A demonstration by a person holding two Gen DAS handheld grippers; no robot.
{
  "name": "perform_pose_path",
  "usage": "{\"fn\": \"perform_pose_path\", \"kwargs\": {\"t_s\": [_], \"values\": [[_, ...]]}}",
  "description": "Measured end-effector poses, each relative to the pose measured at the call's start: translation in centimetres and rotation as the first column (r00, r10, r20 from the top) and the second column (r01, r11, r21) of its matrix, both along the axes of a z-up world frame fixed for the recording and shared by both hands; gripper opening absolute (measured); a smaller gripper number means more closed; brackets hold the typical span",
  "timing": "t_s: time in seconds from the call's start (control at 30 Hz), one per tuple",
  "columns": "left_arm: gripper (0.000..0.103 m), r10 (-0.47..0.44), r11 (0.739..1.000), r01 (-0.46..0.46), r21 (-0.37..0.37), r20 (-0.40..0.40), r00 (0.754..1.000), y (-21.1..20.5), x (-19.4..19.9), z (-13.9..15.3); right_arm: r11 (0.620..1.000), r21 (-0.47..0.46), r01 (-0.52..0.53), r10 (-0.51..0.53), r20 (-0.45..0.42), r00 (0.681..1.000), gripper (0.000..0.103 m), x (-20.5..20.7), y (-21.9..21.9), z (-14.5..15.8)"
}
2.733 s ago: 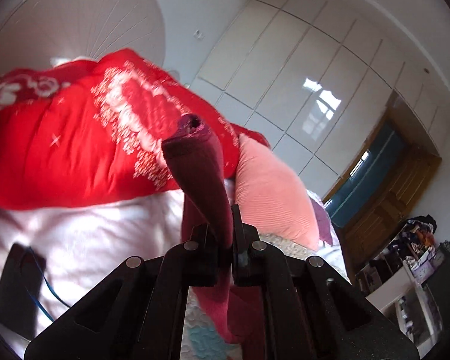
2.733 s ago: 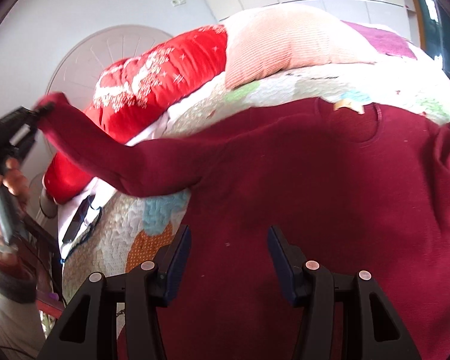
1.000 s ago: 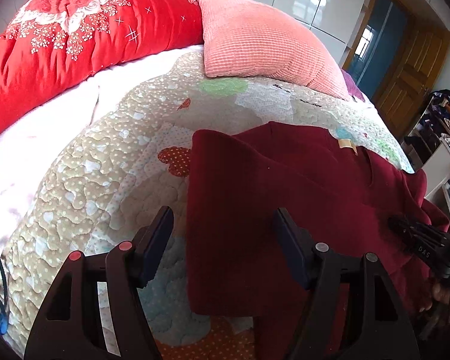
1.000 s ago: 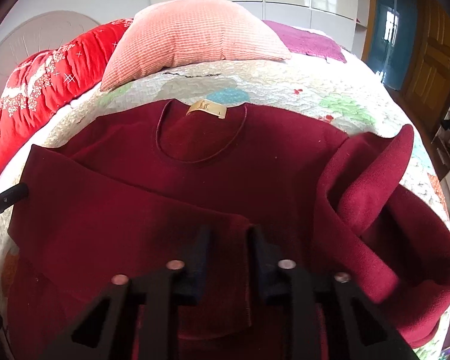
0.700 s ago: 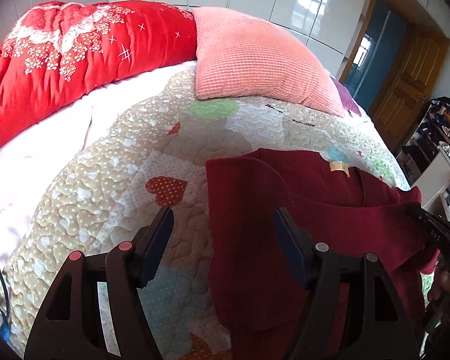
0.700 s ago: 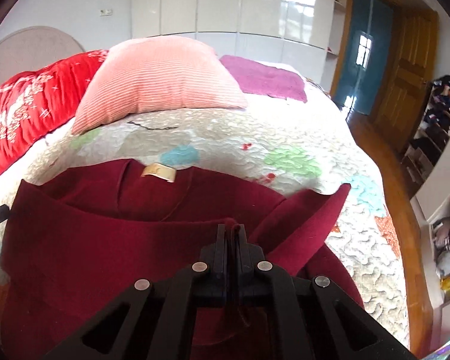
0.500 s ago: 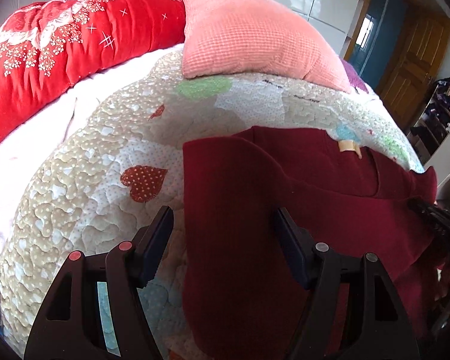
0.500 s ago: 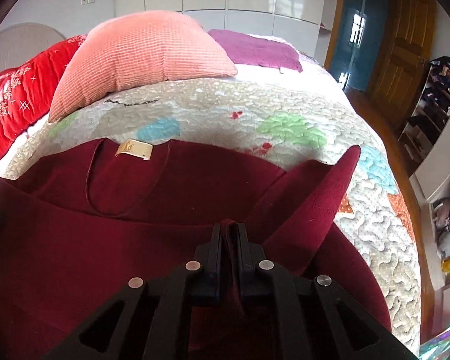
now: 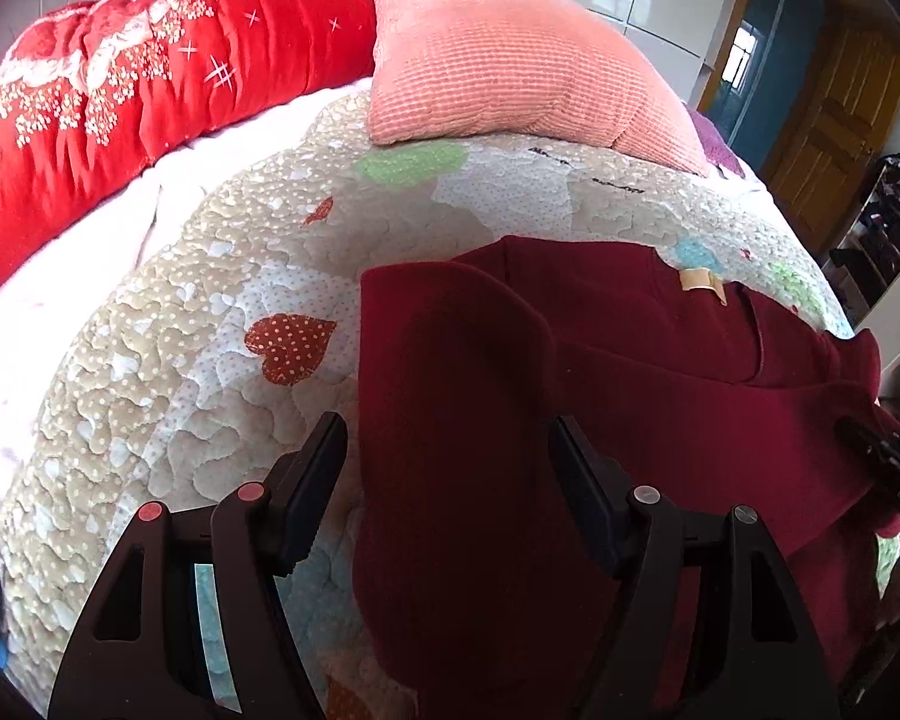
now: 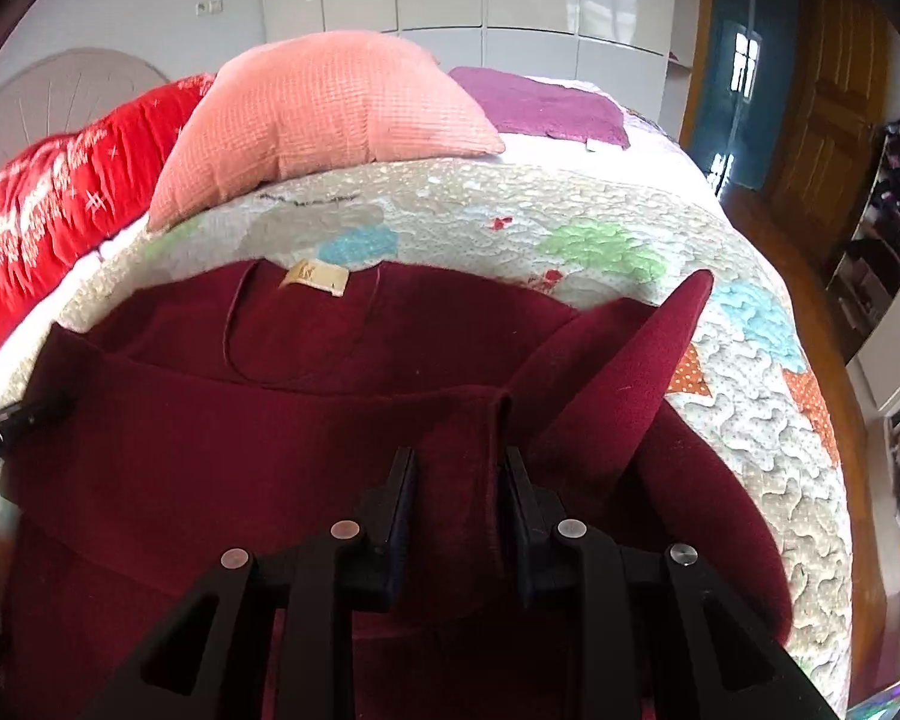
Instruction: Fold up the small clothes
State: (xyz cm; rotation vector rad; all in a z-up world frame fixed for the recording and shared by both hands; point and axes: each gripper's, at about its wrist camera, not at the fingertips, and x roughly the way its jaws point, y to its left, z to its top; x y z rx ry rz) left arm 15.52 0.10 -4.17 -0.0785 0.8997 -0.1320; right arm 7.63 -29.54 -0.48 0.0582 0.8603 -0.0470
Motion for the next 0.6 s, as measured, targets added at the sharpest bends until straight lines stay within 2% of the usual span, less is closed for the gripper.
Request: {"fn": "perform_pose_path", "kwargs": {"t_s": [0.1,0.13,0.17,0.23,0.4,0.6], "values": [[0.071,-0.008,1.000,0.009,-0.010,0.040,0.999,-0.3,-1.4,1.5,0.997,0.076,0.028,-0.030,0.036,0.999,0.028,-2.7,-1.6,1.4],[0.071,-0.015,1.000,0.016,-0.020,0.054,0.998,-0.5,-1.8,1.9,0.996,0.076,0.046,-0.049,0.047,0.998,0.033,-3.5,-2.1,1.8],[0.071,-0.021,0.999,0.023,-0.026,0.065,0.998,-0.8,-2.1,2.3,0.995,0.075,0.071,-0.075,0.061,0.995,0.045,-4.4,-2.7,2.1],[0.071,-0.035,0.999,0.038,-0.038,0.078,0.996,-1.7,-2.6,2.9,0.991,0.090,0.094,-0.101,0.072,0.992,0.045,-5.6,-3.9,2.4],[0.071,-0.112,0.991,0.116,-0.064,0.073,0.991,-4.9,-3.0,3.2,0.985,0.129,0.111,-0.120,0.061,0.991,0.045,-5.7,-5.6,2.7],[0.071,-0.217,0.974,0.218,-0.058,0.029,0.976,-9.8,-3.2,1.9,0.947,0.288,0.142,-0.173,0.087,0.981,0.048,-3.8,-7.7,4.1]]}}
